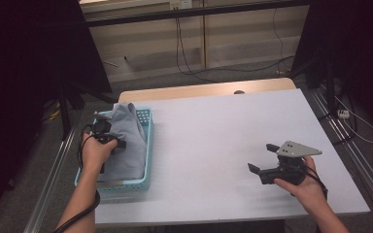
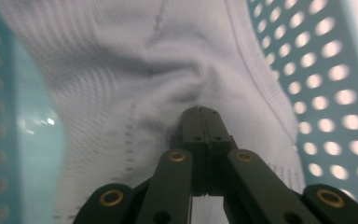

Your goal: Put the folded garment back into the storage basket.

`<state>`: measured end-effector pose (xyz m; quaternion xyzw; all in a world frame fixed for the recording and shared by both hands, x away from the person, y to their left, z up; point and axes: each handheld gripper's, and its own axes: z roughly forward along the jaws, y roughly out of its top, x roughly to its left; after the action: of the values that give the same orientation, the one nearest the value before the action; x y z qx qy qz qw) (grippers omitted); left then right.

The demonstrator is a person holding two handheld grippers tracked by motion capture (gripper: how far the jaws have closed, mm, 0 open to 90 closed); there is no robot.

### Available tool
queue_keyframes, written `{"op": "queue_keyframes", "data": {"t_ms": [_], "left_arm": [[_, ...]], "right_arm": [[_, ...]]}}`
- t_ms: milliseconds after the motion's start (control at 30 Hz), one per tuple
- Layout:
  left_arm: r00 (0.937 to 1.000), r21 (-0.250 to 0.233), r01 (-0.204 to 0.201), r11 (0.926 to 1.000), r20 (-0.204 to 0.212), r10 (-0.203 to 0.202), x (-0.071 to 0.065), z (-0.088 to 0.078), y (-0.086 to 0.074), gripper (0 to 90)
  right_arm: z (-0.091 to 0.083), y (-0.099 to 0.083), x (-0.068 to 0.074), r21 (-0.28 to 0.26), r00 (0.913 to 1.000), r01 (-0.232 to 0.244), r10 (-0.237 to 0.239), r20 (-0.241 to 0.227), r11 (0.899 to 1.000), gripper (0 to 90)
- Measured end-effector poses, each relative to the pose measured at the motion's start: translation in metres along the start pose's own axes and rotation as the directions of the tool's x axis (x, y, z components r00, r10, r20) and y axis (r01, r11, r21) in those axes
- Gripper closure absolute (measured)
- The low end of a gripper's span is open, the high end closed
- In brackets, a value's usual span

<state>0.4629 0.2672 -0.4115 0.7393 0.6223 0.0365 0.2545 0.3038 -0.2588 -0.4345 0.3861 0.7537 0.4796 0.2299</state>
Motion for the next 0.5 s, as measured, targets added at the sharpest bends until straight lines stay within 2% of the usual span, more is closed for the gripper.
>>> {"op": "queue_keyframes", "data": {"t_ms": [100, 167, 300, 400, 500], "left_arm": [[0.9999, -0.001, 0.012, 0.9999, 0.007, -0.011, 0.004, 0.008, -0.004, 90.0], [0.9998, -0.009, 0.014, 0.9999, 0.011, -0.014, 0.005, 0.008, -0.005, 90.0], [0.9996, 0.007, 0.008, 0.9999, 0.027, -0.008, 0.004, -0.001, 0.000, 90.0], [0.9997, -0.019, -0.002, 0.9998, 0.024, 0.002, 0.001, -0.013, 0.007, 90.0], [0.9994, -0.034, 0.005, 0.9994, 0.035, -0.003, -0.001, -0.018, 0.012, 90.0]], "right_arm": [[0.000, -0.001, -0.001, 0.001, 1.0000, 0.003, -0.003, 0.000, 1.000, 4.5], [0.000, -0.001, -0.001, 0.001, 1.0000, 0.003, -0.003, 0.002, 1.000, 4.5], [0.001, -0.003, -0.004, 0.005, 1.0000, -0.004, 0.004, 0.006, 1.000, 4.5], [0.002, -0.002, -0.003, 0.006, 1.0000, 0.003, -0.003, 0.002, 1.000, 4.5], [0.002, -0.001, -0.003, 0.004, 1.0000, 0.001, -0.001, 0.002, 1.000, 4.5]]}}
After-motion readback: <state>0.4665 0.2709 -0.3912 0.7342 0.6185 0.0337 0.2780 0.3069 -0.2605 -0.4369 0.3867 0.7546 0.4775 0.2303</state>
